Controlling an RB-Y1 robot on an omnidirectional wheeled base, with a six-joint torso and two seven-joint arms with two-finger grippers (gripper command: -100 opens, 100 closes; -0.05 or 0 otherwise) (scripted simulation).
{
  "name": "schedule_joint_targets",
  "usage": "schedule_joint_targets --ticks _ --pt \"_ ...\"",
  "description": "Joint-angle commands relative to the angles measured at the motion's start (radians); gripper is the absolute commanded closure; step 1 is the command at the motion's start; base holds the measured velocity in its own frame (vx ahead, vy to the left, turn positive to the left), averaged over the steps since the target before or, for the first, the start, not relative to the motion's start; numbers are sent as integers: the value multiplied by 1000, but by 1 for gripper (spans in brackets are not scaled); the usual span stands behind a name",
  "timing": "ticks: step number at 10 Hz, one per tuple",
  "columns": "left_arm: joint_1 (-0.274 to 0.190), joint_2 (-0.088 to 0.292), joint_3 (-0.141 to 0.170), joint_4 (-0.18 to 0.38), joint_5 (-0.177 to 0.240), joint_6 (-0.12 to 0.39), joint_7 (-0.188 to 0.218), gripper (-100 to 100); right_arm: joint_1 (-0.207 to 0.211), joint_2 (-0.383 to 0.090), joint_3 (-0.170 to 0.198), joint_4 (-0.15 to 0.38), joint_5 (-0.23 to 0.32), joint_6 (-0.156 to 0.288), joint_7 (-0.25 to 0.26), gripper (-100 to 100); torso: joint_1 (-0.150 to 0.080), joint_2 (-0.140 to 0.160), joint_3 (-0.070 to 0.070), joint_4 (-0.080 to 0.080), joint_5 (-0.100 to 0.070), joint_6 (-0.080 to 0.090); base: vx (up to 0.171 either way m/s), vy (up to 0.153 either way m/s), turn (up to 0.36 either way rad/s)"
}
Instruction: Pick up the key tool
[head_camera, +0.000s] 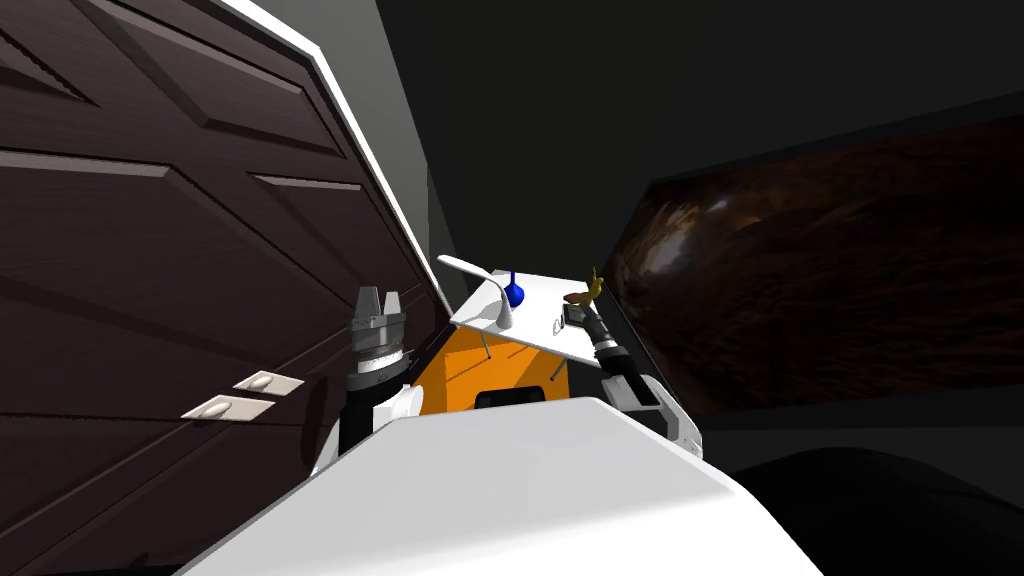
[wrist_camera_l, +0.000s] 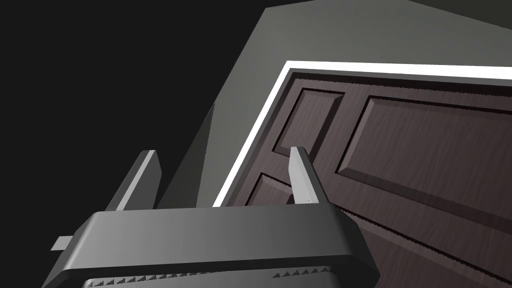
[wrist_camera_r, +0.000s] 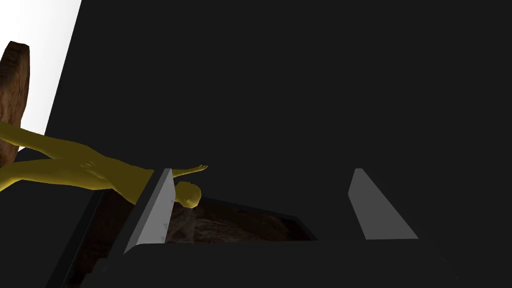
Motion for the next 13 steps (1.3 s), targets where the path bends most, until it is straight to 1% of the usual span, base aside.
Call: schedule_joint_targets --ticks 1,2,3,6,8,10,11,12,13 --pt "0 0 0 0 0 0 0 0 -5 -37 -7 40 -5 43 18 -100 0 0 0 0 0 0 -16 11 93" --pt "0 0 0 0 0 0 0 0 -4 -62 -10 62 -9 66 26 -100 0 0 0 0 0 0 -13 18 105" --pt "0 0 0 0 0 0 0 0 -4 -62 -10 62 -9 68 26 -100 1 -1 0 0 0 0 -4 13 34" --pt "0 0 0 0 0 0 0 0 -3 -148 -8 137 -20 138 45 -100 2 -1 -1 0 0 0 2 31 114" --pt "0 0 0 0 0 0 0 0 -3 -209 5 196 -26 180 52 -100 3 -2 -1 0 1 0 17 66 134" --pt "0 0 0 0 0 0 0 0 -5 -283 26 251 -31 217 55 -100 5 -3 -2 -1 1 0 33 80 159" --pt "0 0 0 0 0 0 0 0 -5 -283 26 260 -31 217 55 -100 5 -4 -2 -1 1 0 31 54 43" --pt "0 0 0 0 0 0 0 0 -6 -319 39 293 -33 234 55 -100 4 -4 -2 -1 1 0 31 55 89" --pt "0 0 0 0 0 0 0 0 -7 -343 54 326 -34 250 54 -100 4 -3 -2 -1 1 0 53 75 141"
